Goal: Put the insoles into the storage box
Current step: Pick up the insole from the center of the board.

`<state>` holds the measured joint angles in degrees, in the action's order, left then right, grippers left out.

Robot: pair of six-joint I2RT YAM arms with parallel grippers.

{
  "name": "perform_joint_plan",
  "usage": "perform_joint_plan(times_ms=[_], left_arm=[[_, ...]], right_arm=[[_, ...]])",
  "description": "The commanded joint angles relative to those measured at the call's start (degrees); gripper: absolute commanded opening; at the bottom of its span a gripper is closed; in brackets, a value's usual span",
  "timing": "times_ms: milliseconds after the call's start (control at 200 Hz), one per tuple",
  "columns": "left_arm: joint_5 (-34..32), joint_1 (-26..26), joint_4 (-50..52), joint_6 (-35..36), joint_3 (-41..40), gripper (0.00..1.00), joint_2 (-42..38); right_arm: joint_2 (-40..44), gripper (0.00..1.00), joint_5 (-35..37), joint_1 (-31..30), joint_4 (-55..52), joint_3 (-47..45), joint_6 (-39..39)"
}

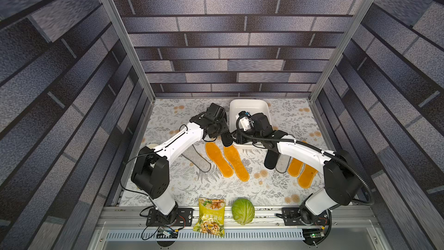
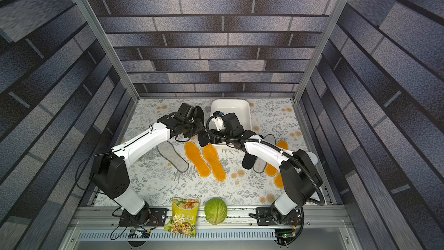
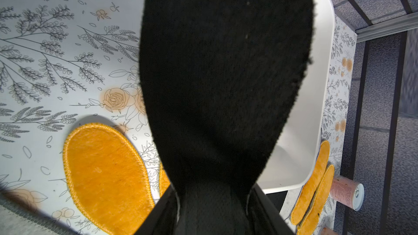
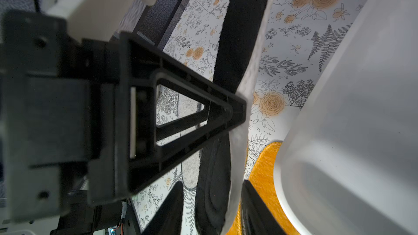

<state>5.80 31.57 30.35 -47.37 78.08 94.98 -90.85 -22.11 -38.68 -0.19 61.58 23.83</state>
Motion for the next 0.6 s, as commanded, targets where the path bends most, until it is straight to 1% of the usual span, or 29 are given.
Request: perform_joint_plan(times_ms=[0, 451, 491, 596], left_arm=[[-0.3, 0.5, 1.6, 1.6, 2.1, 0.50, -2.0], [-0.3, 0.7, 1.6, 1.7, 2.1, 0.50, -2.9], [-0.3, 0.7, 1.5, 1.7, 2.2, 0.50, -2.9], [-0.2, 0.9, 1.5, 1.7, 2.4, 0.51, -2.7]], right_arm=[[-1.3, 0.37, 0.8, -0.3, -1.6, 1.8, -1.2], [-3.3, 0.33, 2.2, -0.3, -3.8, 2.7, -2.1], [-3.5, 0.32, 2.1, -0.3, -3.6, 2.7, -2.1], [-4.1, 0.24, 1.2, -0.3, -3.4, 3.0, -1.8]])
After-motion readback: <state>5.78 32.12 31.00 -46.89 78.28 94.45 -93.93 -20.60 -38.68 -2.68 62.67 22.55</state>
